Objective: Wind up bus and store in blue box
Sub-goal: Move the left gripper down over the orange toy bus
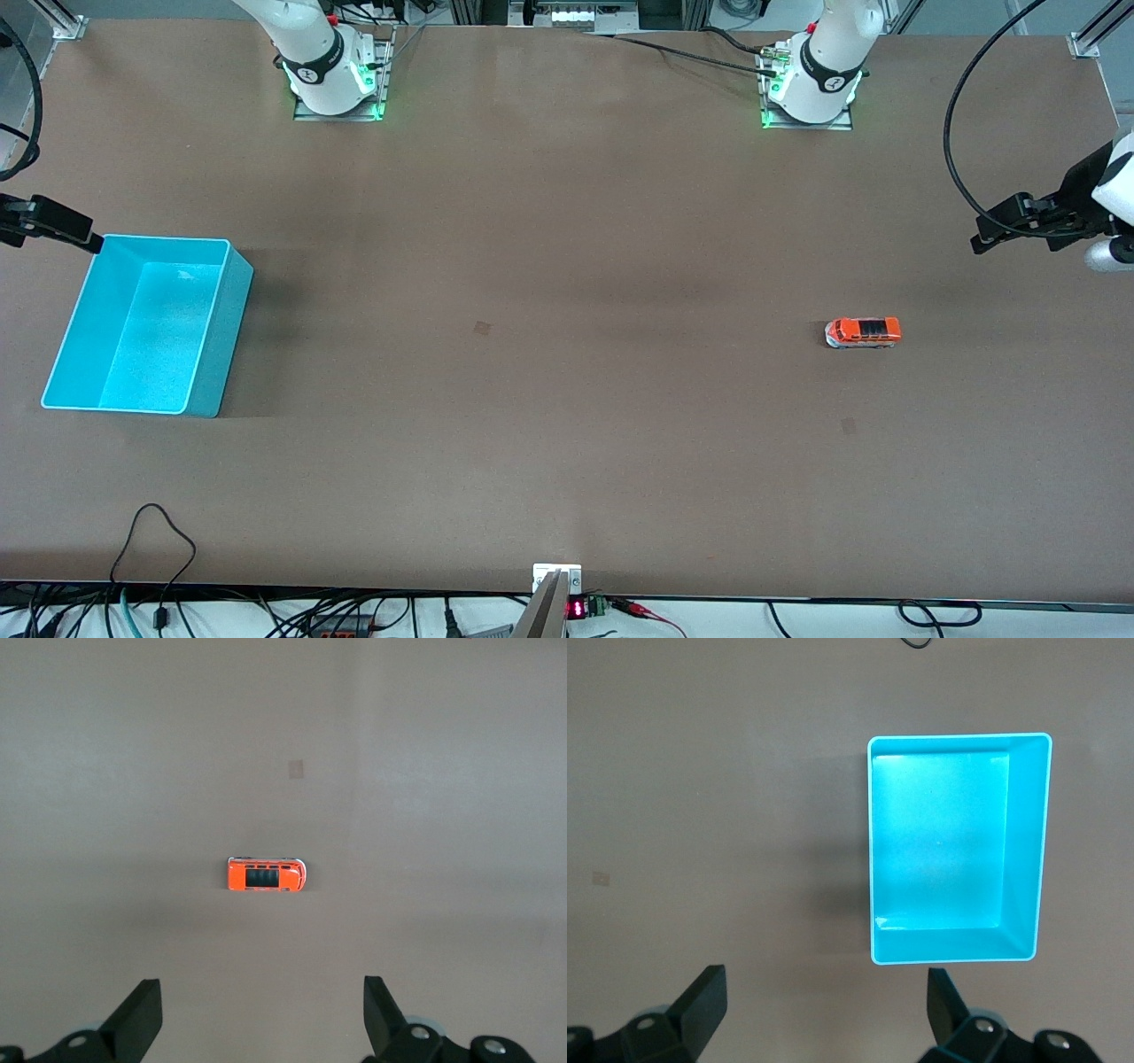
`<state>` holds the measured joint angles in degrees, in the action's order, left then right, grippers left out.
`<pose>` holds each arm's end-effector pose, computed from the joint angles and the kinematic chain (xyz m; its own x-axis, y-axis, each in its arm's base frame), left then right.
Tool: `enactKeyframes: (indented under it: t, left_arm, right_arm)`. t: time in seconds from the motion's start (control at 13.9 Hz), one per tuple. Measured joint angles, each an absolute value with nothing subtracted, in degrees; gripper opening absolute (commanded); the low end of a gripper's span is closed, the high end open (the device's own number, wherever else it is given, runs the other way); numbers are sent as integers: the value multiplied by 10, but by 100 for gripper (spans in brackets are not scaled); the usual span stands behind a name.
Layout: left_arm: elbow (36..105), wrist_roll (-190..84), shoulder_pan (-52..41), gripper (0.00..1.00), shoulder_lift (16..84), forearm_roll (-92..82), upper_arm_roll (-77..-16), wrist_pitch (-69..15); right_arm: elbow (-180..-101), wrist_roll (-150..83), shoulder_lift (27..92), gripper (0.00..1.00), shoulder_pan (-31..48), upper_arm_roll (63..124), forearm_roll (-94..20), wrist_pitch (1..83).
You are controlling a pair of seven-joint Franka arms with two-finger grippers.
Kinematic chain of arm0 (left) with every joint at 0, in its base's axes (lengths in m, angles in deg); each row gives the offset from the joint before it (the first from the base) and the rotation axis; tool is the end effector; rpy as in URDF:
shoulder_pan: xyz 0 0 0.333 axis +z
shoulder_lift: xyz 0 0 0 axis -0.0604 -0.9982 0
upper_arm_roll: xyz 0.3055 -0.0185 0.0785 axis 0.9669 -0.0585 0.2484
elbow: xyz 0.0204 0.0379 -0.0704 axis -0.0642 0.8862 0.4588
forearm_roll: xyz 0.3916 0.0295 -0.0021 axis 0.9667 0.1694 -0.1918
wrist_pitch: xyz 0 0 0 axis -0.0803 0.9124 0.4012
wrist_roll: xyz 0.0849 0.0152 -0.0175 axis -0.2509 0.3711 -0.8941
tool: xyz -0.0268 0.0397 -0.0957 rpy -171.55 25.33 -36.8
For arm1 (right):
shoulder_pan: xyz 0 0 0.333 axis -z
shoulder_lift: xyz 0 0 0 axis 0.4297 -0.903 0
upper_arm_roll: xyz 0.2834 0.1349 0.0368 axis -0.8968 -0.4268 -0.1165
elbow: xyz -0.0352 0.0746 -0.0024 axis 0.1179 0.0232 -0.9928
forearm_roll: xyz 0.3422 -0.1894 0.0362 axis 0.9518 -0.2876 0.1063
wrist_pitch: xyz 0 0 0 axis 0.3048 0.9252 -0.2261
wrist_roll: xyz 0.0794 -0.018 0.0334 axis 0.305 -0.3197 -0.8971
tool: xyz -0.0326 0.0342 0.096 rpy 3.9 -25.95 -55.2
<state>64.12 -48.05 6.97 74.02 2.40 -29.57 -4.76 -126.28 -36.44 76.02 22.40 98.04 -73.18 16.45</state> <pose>0.5679 0.0198 0.5920 0.9976 0.0696 -0.0029 0.0697 -0.9973 0.0237 0.5891 -0.0617 0.5991 0.9967 -0.0760 -0.0301 -0.0757 -0.9971 0.0124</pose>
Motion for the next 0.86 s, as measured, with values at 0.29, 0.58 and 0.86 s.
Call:
enactKeyframes:
  t: [0.29,0.58,0.86]
  left_arm:
    - [647,-480,69,100,741,24,-302,-45]
    - [657,-467,66,100,725,24,-319,-40]
    - [659,-451,59,100,668,24,-322,-47]
  right_arm:
    - [-1263,-364,760,100,217,977,-731,165]
    - [-1263,-364,760,100,214,977,-731,165]
    - [-1263,-364,760,100,214,977,-731,165]
